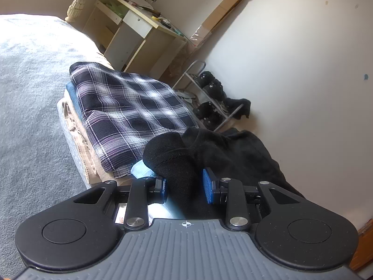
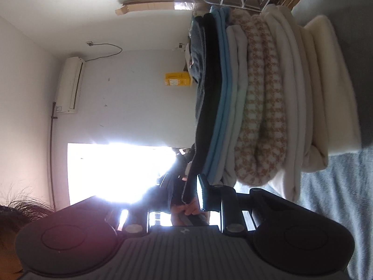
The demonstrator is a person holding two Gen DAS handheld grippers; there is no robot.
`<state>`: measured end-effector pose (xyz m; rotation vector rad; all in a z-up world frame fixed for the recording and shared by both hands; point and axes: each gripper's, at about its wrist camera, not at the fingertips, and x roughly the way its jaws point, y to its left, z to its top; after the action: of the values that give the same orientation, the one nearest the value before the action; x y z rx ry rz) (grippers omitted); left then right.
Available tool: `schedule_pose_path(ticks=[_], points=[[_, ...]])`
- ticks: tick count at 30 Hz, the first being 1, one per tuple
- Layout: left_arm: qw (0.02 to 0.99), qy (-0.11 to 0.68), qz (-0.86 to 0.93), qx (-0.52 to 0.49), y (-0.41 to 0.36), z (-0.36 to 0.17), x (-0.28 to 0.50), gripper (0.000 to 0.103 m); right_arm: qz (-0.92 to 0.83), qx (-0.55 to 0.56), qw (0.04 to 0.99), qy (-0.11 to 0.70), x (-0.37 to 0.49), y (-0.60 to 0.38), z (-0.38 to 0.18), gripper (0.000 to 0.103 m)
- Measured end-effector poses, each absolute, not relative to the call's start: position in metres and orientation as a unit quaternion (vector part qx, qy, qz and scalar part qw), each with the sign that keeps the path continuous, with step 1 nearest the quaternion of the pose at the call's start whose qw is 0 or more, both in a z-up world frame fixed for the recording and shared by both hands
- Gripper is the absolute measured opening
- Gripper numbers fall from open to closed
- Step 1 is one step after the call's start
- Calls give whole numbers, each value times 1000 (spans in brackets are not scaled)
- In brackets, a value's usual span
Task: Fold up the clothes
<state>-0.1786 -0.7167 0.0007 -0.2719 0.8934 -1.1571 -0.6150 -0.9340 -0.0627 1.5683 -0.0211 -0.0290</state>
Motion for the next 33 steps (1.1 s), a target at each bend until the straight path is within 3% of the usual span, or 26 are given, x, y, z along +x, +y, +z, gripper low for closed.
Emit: schedule_pose_path(ticks=[7, 23, 33], points=[[739, 406, -524, -120, -717, 2, -180, 29, 24, 712, 702, -2, -602, -926, -70, 32], [739, 408, -522, -122, -717, 3, -180, 29, 51, 707, 705, 1, -586, -936, -51, 33], [736, 410, -523, -126, -718, 1, -179, 29, 14, 727, 686, 3, -596, -946, -67, 33]])
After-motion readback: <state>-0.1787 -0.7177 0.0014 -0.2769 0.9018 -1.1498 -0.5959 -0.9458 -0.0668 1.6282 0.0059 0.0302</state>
